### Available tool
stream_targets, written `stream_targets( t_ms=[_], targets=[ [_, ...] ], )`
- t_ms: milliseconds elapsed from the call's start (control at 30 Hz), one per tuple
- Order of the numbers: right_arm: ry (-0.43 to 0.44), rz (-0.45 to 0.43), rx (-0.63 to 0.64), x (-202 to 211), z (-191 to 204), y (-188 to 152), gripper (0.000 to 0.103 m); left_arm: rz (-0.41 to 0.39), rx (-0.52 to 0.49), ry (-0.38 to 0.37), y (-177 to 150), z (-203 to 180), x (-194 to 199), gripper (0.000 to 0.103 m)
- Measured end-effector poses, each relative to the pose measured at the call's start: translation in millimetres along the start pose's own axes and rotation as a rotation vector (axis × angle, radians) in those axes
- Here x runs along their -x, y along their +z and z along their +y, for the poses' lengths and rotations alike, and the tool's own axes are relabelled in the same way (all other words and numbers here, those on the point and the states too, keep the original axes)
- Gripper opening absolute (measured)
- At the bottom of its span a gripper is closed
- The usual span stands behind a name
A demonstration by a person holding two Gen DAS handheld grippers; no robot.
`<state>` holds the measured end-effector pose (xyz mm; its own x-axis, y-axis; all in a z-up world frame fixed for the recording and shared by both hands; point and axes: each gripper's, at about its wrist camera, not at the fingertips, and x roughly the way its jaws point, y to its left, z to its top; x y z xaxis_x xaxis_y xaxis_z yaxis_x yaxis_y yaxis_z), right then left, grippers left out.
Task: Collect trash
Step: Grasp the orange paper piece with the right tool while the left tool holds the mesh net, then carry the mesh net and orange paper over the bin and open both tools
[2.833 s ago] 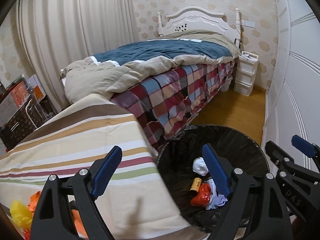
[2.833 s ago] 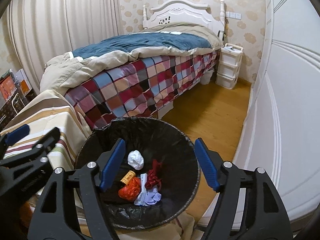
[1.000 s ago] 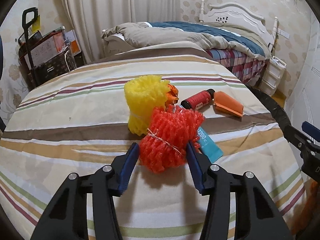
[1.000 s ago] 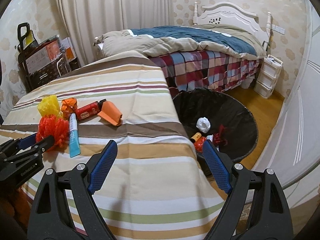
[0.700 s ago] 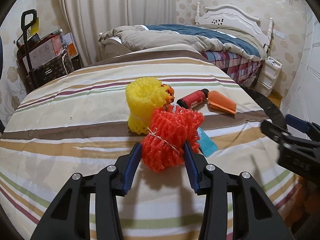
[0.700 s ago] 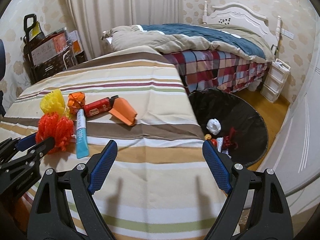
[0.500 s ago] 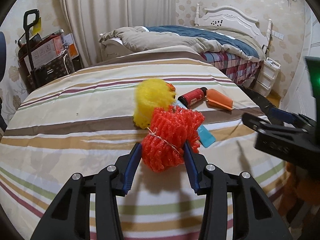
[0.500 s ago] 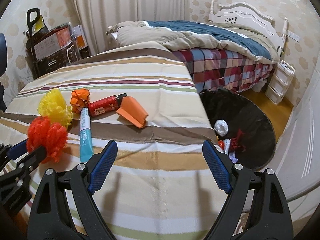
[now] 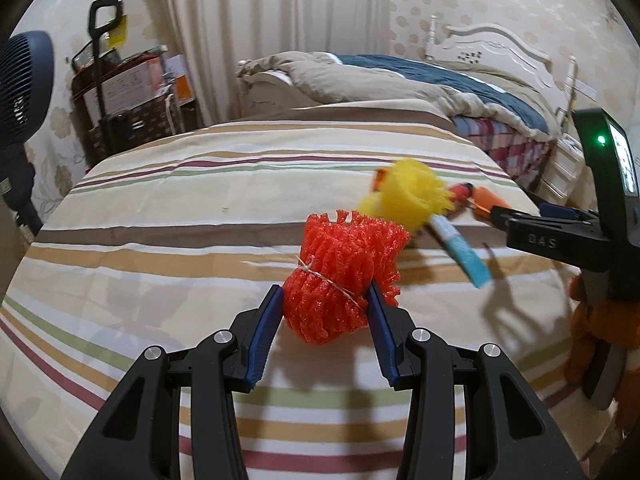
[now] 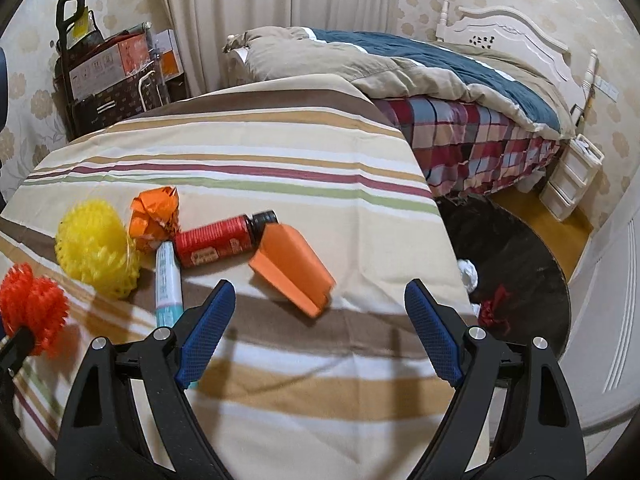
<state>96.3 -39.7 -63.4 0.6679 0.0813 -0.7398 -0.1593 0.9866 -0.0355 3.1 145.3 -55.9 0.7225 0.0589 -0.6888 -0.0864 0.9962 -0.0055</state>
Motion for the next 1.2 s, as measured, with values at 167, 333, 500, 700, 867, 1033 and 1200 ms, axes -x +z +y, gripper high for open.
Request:
stream_targets(
  t_ms=[167,333,500,700,867,1033,1200],
  targets=[
    [0.006,0.025,0.006,-11,3,6,0.074,-0.002,0.043,0.044,9,19,-13,0.044],
    [0.016,0.053,0.022,-18,7,7,0.053,0.007,0.075,0.068,15,29,-23,0.044],
    [0.032,0.069,0.03,-20,7,5,0.031,0.008,0.088,0.075,19,31,-27,0.044],
    [0.049,0.058,0.017,-12,3,-1,0.027,0.003,0.085,0.073,20,31,-25,0.044],
    [0.062,0.038,-0.01,3,-4,-9,0.027,-0.003,0.084,0.063,20,27,-19,0.043],
    [0.063,0.005,-0.037,23,-15,-17,0.027,-0.029,0.076,0.05,23,20,-8,0.043],
    [0.055,-0.037,-0.072,45,-32,-22,0.027,-0.067,0.064,0.028,27,8,8,0.043]
  ],
)
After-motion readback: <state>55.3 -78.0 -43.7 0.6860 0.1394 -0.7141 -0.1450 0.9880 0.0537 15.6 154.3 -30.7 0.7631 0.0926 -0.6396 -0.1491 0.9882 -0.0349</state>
